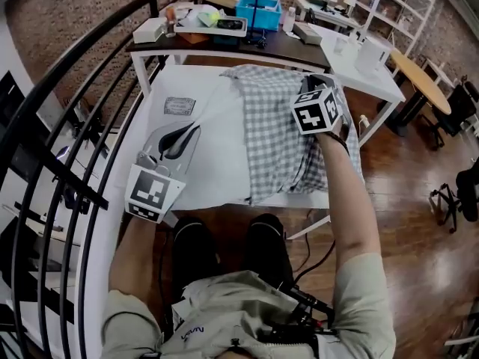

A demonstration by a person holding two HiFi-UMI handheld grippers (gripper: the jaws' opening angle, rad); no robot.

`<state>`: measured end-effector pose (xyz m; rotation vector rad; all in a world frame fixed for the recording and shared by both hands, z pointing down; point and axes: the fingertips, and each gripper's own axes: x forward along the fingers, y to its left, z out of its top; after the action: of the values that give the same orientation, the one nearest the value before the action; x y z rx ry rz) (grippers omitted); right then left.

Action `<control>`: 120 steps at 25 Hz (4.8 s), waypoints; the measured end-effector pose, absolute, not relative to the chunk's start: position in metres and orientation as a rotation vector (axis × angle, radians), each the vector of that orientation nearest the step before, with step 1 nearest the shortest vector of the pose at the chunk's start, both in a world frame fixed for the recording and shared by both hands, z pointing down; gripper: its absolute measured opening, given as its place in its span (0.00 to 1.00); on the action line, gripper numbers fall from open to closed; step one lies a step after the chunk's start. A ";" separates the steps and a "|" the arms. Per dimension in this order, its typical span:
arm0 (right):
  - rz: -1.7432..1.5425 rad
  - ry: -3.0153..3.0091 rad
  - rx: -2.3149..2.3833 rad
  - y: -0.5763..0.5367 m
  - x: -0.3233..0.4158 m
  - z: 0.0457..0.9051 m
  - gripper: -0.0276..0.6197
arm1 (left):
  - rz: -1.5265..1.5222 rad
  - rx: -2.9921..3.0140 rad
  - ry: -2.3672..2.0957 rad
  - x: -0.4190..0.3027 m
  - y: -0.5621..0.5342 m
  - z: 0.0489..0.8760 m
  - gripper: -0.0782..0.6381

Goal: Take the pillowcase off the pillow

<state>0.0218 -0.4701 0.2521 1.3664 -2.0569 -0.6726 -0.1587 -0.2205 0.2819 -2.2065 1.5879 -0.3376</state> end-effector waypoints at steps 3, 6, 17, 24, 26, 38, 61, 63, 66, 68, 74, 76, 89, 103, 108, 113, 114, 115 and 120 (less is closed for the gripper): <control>-0.607 -1.981 1.432 -0.493 0.061 0.267 0.07 | -0.324 -2.254 1.614 -0.170 -0.221 0.300 0.13; -0.523 -2.004 1.441 -0.499 0.069 0.290 0.07 | -0.296 -2.312 1.670 -0.179 -0.233 0.322 0.13; -0.463 -2.457 1.410 -0.410 0.067 0.277 0.29 | -0.280 -2.221 1.743 -0.175 -0.248 0.318 0.26; -0.350 -2.635 1.357 -0.289 0.098 0.311 0.29 | -0.231 -2.199 1.622 -0.099 -0.171 0.286 0.28; -0.314 -2.639 1.305 -0.265 0.103 0.327 0.29 | -0.374 -2.269 1.621 -0.074 -0.170 0.317 0.36; -0.494 -2.455 1.190 -0.258 0.025 0.397 0.20 | -0.521 -2.294 1.706 -0.083 -0.217 0.386 0.26; -0.506 -2.157 1.443 -0.292 0.142 0.411 0.08 | -0.349 -2.417 1.820 -0.152 -0.199 0.384 0.13; -0.483 -2.224 1.419 -0.288 0.141 0.407 0.08 | -0.349 -2.413 1.772 -0.141 -0.198 0.378 0.15; -0.423 -2.351 1.370 -0.276 0.140 0.391 0.16 | -0.326 -2.402 1.688 -0.124 -0.185 0.352 0.28; -0.424 -2.437 1.353 -0.265 0.139 0.370 0.19 | -0.306 -2.372 1.640 -0.114 -0.178 0.326 0.33; -0.541 -2.628 1.396 -0.255 0.142 0.287 0.19 | -0.051 -2.351 1.575 -0.108 -0.174 0.252 0.37; -0.565 -2.644 1.409 -0.267 0.148 0.267 0.19 | 0.003 -2.297 1.593 -0.112 -0.176 0.225 0.37; -0.375 -2.661 1.207 -0.413 0.060 0.209 0.21 | -0.556 -2.511 1.775 -0.142 -0.403 0.283 0.56; -0.125 -2.320 0.894 -0.492 -0.036 0.299 0.41 | -0.602 -2.508 1.584 -0.088 -0.342 0.337 0.15; -0.251 -2.238 0.994 -0.493 -0.028 0.296 0.07 | -0.513 -2.450 1.578 -0.092 -0.327 0.316 0.15; -0.311 -2.170 1.189 -0.502 0.013 0.264 0.06 | -0.372 -2.456 1.597 -0.106 -0.302 0.274 0.15; -0.301 -2.152 1.231 -0.507 0.026 0.259 0.06 | -0.349 -2.461 1.598 -0.109 -0.297 0.268 0.15; -0.290 -2.147 1.266 -0.511 0.037 0.254 0.06 | -0.324 -2.467 1.599 -0.113 -0.293 0.262 0.15; -0.318 -2.066 1.443 -0.531 0.097 0.234 0.06 | -0.218 -2.506 1.646 -0.139 -0.279 0.255 0.15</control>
<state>0.0966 -0.5308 0.2342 1.4434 -2.0662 -0.3184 -0.1392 -0.2786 0.2551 -2.5063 1.6464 -0.2177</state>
